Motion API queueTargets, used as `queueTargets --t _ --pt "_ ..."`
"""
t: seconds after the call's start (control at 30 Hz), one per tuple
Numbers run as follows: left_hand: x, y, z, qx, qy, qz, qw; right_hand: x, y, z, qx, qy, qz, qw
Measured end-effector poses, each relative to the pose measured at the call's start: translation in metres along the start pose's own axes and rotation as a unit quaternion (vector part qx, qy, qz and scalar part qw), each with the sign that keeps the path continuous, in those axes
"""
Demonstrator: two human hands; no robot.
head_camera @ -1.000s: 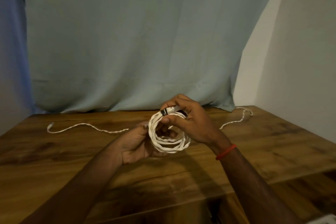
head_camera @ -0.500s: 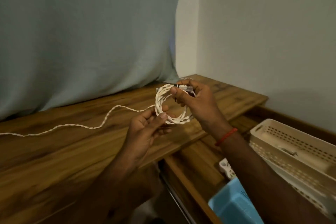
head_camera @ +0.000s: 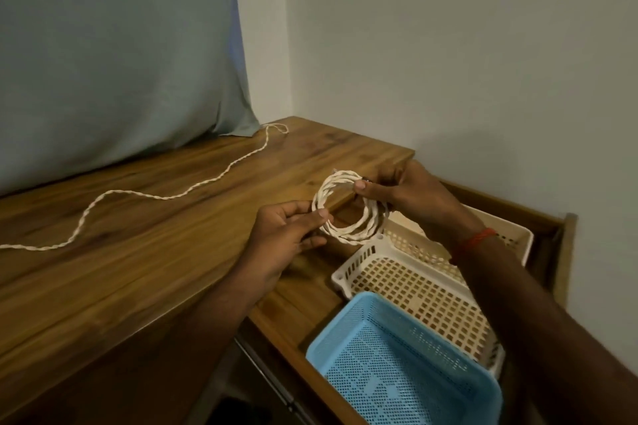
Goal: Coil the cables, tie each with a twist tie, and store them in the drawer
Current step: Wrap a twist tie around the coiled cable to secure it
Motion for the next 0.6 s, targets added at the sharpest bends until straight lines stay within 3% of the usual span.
queueTargets --t 0.2,0.33,0.6 --pt "-0.001 -0.047 -0.03 0.037 0.03 -0.044 0.998 -0.024 0.039 0.043 -0.037 -0.045 0.051 0.997" --pt "-0.002 -0.068 -0.043 0.066 0.051 -0.073 0.994 -0.031 0.055 0.069 0.003 -0.086 0.081 0.993" --pt "0.007 -0.091 -0.069 0.248 0.018 -0.094 0.964 -0.039 0.07 0.123 0.012 -0.146 0.146 0.978"
Point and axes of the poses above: each hand's wrist, its own x-axis towards the middle knuckle, its own y-axis out of the back of the hand, z = x × y, the point moved 8 cm from there along x, towards the middle knuckle, and after that the axes turned 10 degrees about z, right-handed, at the moved point
